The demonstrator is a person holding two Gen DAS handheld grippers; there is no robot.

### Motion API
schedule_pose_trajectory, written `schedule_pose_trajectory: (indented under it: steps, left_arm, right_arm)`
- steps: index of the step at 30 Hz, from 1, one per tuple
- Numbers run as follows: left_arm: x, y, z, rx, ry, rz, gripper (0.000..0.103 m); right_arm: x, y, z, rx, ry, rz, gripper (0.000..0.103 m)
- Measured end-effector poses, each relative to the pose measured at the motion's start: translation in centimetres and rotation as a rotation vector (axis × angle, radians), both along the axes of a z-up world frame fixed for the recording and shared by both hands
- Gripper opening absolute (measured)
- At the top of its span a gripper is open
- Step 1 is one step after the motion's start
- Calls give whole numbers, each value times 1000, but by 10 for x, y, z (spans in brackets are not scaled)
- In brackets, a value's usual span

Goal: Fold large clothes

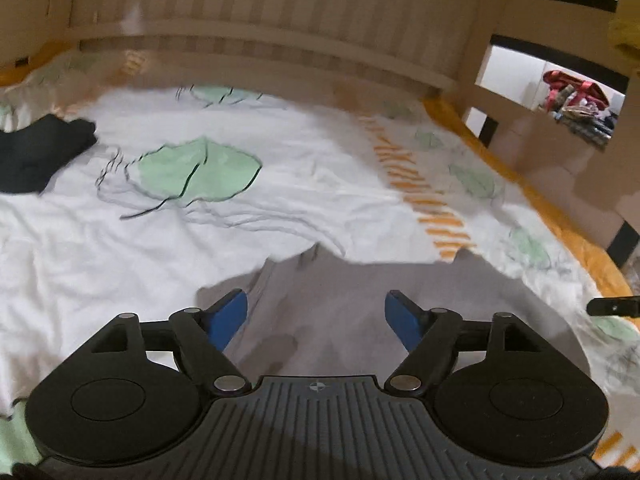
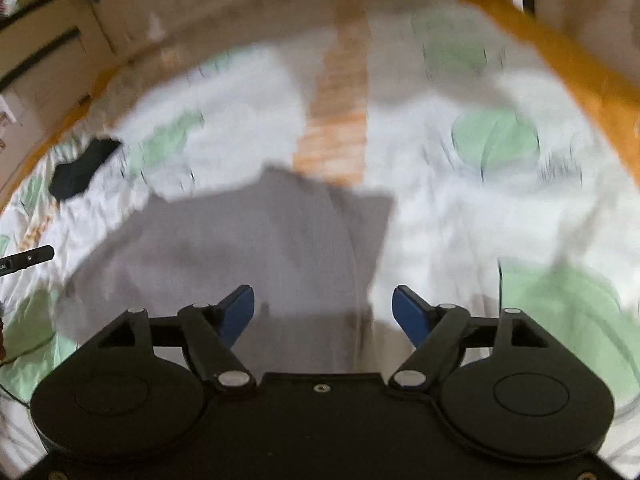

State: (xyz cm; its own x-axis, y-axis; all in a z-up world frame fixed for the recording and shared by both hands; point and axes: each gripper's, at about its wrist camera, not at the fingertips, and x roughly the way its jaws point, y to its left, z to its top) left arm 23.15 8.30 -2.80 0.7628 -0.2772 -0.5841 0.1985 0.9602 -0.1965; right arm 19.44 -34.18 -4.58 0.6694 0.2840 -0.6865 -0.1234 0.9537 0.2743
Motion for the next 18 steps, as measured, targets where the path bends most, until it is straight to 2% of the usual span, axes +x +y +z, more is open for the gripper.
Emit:
schedule_pose_trajectory:
  steps: [5, 9, 11, 14, 15, 17, 18]
  left_arm:
    - [20, -33, -19, -6, 3, -37, 75]
    - [31, -36, -37, -5, 5, -28, 75]
    - [40, -27, -50, -28, 39, -2, 75]
    - [57, -12, -77, -23, 124, 74, 75]
    - [61, -6, -86, -51, 145, 75, 76]
    - [60, 3, -92, -100, 138, 77, 76]
    - [59, 1, -91, -88, 137, 73, 76]
  right_arm:
    - [24, 35, -12, 41, -75, 102, 69]
    - [45, 56, -28, 23, -117, 146, 65]
    - [60, 59, -42, 11, -110, 145, 64]
    - [70, 57, -56, -50, -80, 111, 63]
    - [75, 54, -63, -72, -63, 98, 62]
    - [80, 48, -75, -59, -41, 88, 61]
    - [79, 46, -78, -45, -47, 84, 61]
